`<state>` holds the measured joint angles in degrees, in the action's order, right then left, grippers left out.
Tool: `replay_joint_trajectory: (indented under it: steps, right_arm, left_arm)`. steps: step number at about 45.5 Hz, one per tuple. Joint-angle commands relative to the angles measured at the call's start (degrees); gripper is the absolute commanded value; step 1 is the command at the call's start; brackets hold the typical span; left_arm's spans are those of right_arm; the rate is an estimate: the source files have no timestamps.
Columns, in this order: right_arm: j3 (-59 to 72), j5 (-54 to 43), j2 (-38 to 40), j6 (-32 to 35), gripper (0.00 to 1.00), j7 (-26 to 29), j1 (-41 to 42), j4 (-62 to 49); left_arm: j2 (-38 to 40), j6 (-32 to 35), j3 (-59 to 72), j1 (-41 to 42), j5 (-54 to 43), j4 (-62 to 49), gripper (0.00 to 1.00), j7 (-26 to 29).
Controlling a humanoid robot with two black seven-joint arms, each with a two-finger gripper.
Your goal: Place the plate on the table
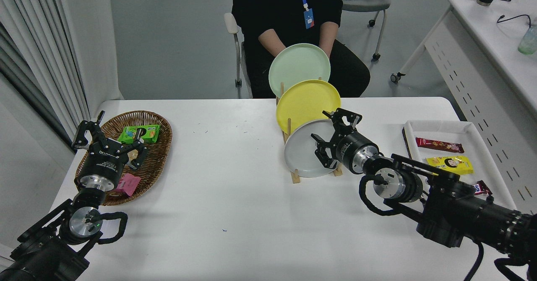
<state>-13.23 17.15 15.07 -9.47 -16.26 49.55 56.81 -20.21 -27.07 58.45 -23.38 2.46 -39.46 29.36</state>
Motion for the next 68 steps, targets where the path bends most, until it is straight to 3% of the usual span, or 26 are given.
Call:
replay_joint_trajectory:
  steps: [1, 21, 30, 68]
  right_arm:
    - [-0.13, -0.36, 0.57, -0.46, 0.60, 0.00, 0.02, 0.67]
    - [-0.57, -0.80, 1.63, -0.55, 0.60, 0.00, 0.10, 0.40]
    - [-0.48, -1.76, 2.07, -0.55, 0.53, -0.09, 0.10, 0.49]
    - [-0.83, -2.03, 1.80, -0.46, 0.43, -0.18, 0.02, 0.23]
  left_arm:
    - [0.00, 0.00, 0.00, 0.00, 0.00, 0.00, 0.98, 0.00]
    - [0.00, 0.00, 0.00, 0.00, 0.00, 0.00, 0.98, 0.00]
    - [0.00, 0.00, 0.00, 0.00, 0.00, 0.00, 0.98, 0.00]
    - [0.00, 0.00, 0.00, 0.00, 0.00, 0.00, 0.98, 0.00]
